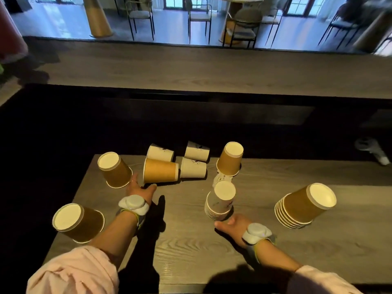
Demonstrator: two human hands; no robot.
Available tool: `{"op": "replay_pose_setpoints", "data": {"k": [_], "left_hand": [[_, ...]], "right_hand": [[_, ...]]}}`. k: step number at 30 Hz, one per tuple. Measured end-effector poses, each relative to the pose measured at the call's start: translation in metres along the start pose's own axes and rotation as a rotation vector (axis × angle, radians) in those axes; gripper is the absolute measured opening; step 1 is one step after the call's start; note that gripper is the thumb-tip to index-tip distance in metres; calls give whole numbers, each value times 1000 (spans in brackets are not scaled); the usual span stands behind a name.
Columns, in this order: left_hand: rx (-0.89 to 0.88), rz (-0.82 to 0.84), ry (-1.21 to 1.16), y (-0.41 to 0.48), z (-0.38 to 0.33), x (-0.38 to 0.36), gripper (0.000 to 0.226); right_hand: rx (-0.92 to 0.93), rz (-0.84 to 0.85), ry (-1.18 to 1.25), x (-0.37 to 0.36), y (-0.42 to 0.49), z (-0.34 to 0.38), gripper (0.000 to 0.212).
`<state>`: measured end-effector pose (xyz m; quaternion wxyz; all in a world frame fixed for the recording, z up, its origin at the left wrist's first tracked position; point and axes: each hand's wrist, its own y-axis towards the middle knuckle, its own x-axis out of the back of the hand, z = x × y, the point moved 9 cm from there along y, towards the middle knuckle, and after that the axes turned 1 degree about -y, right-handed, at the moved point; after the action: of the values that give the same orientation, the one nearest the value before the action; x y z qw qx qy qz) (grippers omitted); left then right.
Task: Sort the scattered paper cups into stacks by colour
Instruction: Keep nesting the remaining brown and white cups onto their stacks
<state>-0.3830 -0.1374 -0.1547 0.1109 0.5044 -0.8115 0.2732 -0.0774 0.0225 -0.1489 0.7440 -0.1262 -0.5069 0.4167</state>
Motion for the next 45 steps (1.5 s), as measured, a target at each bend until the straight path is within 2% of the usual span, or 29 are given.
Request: {"op": "replay_pose_setpoints", "data": {"k": [2, 5, 9, 11, 12, 15, 17, 18, 21, 23, 26, 28, 30, 33, 36, 39, 42, 45], "left_hand": [[-37, 27, 47, 11, -6, -3, 86], [-17, 68, 80, 14, -13, -7, 88], [63, 107, 86, 4, -9, -5, 67], [162, 147, -7, -13, 1, -5, 55], [220, 195, -127, -25, 7, -10, 47], [367, 385, -424, -58, 16, -21, 28], [350, 463, -391, -63, 14, -18, 13], [316, 452, -354, -59, 11, -12, 4], [256, 274, -363, -32, 4, 9, 22], [204, 162, -396, -14, -4, 17, 33], [159, 222, -414, 2, -25, -1, 35], [109, 327, -350, -3, -40, -25, 24], [80, 325, -268, -10, -44, -35, 14], [116, 159, -194, -6, -25, -16, 16], [121, -54, -127, 11, -10, 17, 27], [78, -146, -67, 21, -11, 27, 37], [93, -33, 64, 25, -5, 12, 69], [80, 65, 187, 30, 3, 6, 76]], "right_hand": [[-5, 105, 28, -16, -2, 9, 43], [-44, 253, 415, -49, -8, 31, 37], [-84, 373, 695, -83, -3, 72, 27], [-122, 366, 799, -94, 2, 93, 29], [-143, 355, 877, -99, 5, 101, 34], [-235, 285, 1178, -106, 15, 127, 69], [-246, 238, 1325, -104, 19, 141, 75], [-239, 217, 1353, -102, 19, 146, 74], [-140, 86, 1305, -87, 23, 152, 67], [-39, -70, 1236, -65, 25, 151, 53], [108, -261, 1153, -30, 27, 151, 38], [160, -212, 1064, -25, 30, 164, 49], [106, -157, 957, -32, 35, 172, 59], [16, -231, 852, -35, 36, 163, 49], [71, -296, 715, -28, 36, 166, 33], [169, -345, 665, -19, 36, 186, 21], [144, -336, 591, -14, 39, 190, 24], [-2, -201, 589, -30, 45, 173, 37]]}}
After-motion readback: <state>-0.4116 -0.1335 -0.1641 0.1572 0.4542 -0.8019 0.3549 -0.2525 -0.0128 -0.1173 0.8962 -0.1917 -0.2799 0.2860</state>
